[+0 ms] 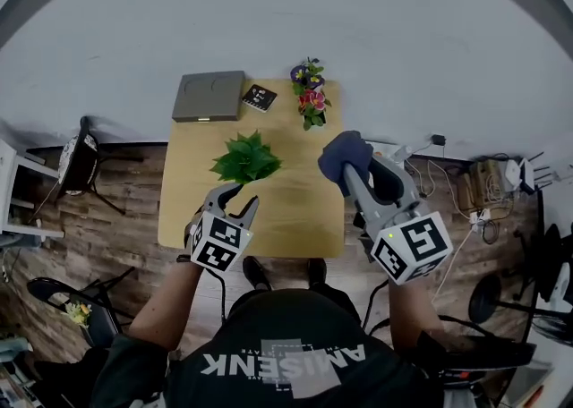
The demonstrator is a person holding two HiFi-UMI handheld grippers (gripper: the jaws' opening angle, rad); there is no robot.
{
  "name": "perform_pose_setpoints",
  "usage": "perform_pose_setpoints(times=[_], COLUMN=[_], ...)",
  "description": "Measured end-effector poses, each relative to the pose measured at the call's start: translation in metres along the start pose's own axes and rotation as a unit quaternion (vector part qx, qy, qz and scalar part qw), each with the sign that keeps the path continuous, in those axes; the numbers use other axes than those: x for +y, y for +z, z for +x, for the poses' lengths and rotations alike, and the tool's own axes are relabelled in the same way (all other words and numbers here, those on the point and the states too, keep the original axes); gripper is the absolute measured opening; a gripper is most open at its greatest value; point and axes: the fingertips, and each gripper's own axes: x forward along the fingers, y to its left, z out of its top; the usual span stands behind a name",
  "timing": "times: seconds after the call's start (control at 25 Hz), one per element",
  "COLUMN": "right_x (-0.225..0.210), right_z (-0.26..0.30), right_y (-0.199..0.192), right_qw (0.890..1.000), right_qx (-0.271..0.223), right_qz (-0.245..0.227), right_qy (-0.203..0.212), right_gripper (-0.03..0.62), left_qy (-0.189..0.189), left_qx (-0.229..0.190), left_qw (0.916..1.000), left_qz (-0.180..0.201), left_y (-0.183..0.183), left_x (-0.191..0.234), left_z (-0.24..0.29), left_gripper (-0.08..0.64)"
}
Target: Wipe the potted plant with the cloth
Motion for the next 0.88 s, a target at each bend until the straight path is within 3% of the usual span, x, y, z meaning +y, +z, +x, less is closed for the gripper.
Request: perform_pose_setpoints(times=[0.2,0.68,0.88], right_x=[-0.004,-0.015,-0.019], right_z=[0.004,-0.008,-0.018], right_y=[-0.011,-0.042,-0.049], right_qw=[1.000,1.000,0.999], right_qx=[0.004,0.023,0.028], right_qz=[-0.003,0.019,0.025], right_qy=[0.004,-0.009,-0.020], right_gripper=[0.110,0.110,0.110], left_qy=[-0.024,0.018,0.031], left_qx=[0.050,0.111,0.139], left_qw=[0.9980,0.9850,0.9791], left_qz=[0.031,0.131,0.145], left_y=[-0.026,-0.057,-0.064], left_x=[-0.010,-0.006,0.003], left_z=[0.037,0.097,0.112], left_gripper=[0.146,0.146,0.132])
